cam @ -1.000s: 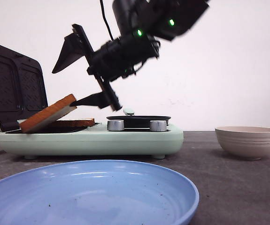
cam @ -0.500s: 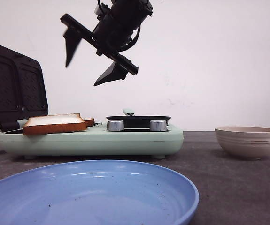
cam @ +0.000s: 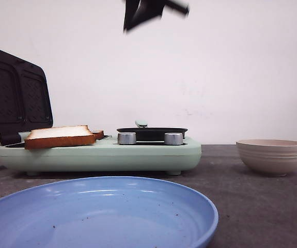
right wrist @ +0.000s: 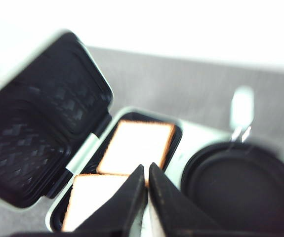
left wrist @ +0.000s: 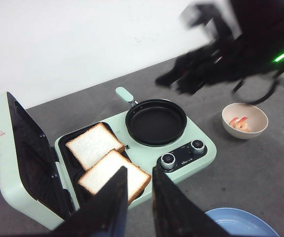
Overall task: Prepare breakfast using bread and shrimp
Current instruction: 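Raise the right gripper away from the sandwich maker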
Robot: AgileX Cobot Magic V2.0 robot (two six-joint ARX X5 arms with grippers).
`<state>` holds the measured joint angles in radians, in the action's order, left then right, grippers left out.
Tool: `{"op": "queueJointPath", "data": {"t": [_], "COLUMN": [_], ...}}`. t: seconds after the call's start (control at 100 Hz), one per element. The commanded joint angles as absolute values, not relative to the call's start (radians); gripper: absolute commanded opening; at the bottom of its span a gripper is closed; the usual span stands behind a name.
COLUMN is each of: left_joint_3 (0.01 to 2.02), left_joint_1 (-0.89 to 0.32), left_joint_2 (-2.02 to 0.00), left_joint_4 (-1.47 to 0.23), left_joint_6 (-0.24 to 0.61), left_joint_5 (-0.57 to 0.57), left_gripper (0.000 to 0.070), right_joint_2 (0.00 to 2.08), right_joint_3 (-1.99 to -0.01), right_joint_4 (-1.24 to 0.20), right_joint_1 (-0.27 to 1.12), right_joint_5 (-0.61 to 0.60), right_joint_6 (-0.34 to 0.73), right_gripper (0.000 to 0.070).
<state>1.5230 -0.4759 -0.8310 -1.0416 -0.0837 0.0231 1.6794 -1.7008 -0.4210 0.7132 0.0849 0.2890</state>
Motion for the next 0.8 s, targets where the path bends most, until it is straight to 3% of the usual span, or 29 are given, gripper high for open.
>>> {"op": "queueJointPath", "data": {"t": [0.0,0.21,0.51,0.79], "left_joint_3": [1.542,1.514,1.358,1.224], "left_joint_1": [-0.482,-0.484,-0.485,-0.485], "left_joint_2": [-0.836,-0.835,-0.793,-0.765], "left_joint_4": [-1.032,-1.025,-0.963,-0.813], "left_joint_6": [-0.100,-0.104,-0.085,-0.035], "left_joint_5": [0.023,0.023,0.027,0.027], "left_gripper": [0.0014,0.0014,0.0013,0.0013], "right_joint_2": [1.634,1.390,0.846,0.357], "right_joint_3": [-1.714,-1.615,-1.108,-0.843], "right_joint_4": [-0.443,-0.455,-0.294,-0.332], "right_joint_1": [0.725,0.715,0.688,0.663], "right_joint_5": [0.103,0.117,0.138,0.197], "right_joint_6": [0.169,0.099,-0.060,-0.081], "right_gripper": [0.0004,0.0004,0.0003,0.0004]}}
